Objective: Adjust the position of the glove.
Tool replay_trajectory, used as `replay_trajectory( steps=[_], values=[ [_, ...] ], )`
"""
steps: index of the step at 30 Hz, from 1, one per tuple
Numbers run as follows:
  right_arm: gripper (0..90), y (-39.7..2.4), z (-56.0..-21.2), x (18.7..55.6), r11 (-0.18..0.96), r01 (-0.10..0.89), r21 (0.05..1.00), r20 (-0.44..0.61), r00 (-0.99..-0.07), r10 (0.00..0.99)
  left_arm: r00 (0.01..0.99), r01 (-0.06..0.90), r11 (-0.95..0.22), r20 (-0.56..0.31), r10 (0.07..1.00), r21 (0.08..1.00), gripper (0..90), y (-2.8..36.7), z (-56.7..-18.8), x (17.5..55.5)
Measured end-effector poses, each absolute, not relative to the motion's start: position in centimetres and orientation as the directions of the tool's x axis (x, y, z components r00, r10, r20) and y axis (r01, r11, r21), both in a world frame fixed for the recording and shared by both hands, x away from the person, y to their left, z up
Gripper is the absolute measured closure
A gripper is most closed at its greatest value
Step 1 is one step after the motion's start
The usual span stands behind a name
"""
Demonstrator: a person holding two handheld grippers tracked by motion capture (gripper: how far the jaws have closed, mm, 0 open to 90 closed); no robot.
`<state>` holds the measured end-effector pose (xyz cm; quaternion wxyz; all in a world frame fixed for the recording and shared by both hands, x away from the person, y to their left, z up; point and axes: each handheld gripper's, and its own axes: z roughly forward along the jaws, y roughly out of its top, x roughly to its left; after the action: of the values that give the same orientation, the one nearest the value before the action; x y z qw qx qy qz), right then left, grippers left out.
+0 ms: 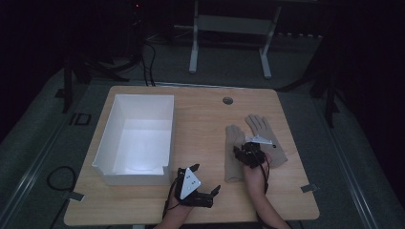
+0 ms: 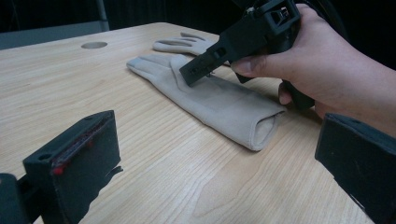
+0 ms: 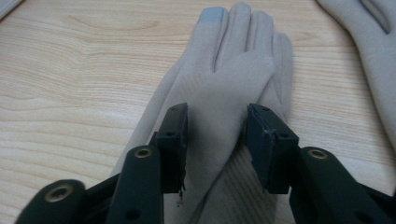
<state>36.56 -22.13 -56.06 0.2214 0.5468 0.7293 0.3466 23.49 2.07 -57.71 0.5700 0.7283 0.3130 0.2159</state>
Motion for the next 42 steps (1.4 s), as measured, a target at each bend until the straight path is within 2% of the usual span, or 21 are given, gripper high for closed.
replay_trajectory(
  steps=[7, 13, 24, 31, 37, 42],
  values=[
    [54.5, -23.1, -54.9, 36.7, 0.168, 0.618, 0.768, 0.080, -0.353, 0.932, 0.712, 0.213, -0.151, -0.047, 0.700, 0.965, 0.2, 2.1, -57.7, 23.5],
    [54.4, -24.0, -53.7, 37.0, 0.203, 0.589, 0.782, 0.065, -0.401, 0.914, 0.713, 0.212, -0.151, -0.047, 0.700, 0.966, 0.2, 2.1, -57.7, 23.5],
    [48.3, -26.8, -51.3, 38.2, 0.242, 0.524, 0.817, 0.039, -0.468, 0.883, 0.715, 0.214, -0.151, -0.049, 0.698, 0.965, 0.2, 2.1, -57.7, 23.5],
    [50.6, -29.3, -51.0, 39.0, 0.259, 0.532, 0.806, 0.020, -0.462, 0.887, 0.716, 0.214, -0.148, -0.052, 0.697, 0.966, 0.2, 2.1, -57.7, 23.5],
    [46.5, -32.8, -51.5, 39.9, 0.309, 0.545, 0.780, -0.029, -0.461, 0.887, 0.716, 0.215, -0.148, -0.052, 0.696, 0.965, 0.1, 2.1, -57.7, 23.5],
    [46.9, -34.7, -51.8, 40.5, 0.317, 0.558, 0.767, -0.025, -0.467, 0.884, 0.714, 0.215, -0.148, -0.052, 0.698, 0.965, 0.1, 2.1, -57.7, 23.5]
  ],
)
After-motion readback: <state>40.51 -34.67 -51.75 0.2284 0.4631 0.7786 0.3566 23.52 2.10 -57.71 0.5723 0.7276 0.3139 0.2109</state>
